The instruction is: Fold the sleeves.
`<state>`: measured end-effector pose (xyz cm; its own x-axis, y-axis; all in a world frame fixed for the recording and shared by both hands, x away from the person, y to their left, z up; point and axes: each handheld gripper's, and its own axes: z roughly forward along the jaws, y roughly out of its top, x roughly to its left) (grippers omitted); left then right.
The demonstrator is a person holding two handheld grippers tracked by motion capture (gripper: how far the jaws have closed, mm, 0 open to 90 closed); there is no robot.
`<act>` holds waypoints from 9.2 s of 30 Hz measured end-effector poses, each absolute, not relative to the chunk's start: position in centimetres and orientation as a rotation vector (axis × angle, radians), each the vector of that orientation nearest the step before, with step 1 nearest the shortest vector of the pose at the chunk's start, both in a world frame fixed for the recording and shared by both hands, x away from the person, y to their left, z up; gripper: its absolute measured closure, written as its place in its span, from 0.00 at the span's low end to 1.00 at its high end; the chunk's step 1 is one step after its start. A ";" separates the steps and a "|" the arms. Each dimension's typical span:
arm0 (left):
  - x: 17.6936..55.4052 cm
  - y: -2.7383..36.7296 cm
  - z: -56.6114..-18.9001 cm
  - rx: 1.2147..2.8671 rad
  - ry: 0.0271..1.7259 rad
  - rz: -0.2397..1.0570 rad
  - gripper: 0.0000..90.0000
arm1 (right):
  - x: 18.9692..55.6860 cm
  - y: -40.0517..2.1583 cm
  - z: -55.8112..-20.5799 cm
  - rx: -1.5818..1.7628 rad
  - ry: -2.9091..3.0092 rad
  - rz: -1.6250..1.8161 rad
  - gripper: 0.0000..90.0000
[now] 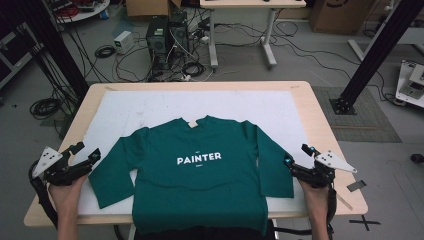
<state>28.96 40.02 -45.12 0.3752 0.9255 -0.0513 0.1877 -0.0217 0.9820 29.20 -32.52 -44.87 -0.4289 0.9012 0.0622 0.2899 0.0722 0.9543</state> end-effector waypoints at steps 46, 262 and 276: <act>24.1 35.9 -42.5 1.723 0.961 0.736 0.44 | 29.6 -32.4 -44.8 1.177 1.809 1.344 0.25; 32.7 1.6 -44.1 2.077 0.704 0.270 0.71 | 30.1 -32.0 -44.8 1.200 1.866 1.289 0.26; 30.1 17.2 -40.0 1.845 0.786 0.456 0.41 | 30.1 -32.1 -44.8 1.190 1.859 1.296 0.26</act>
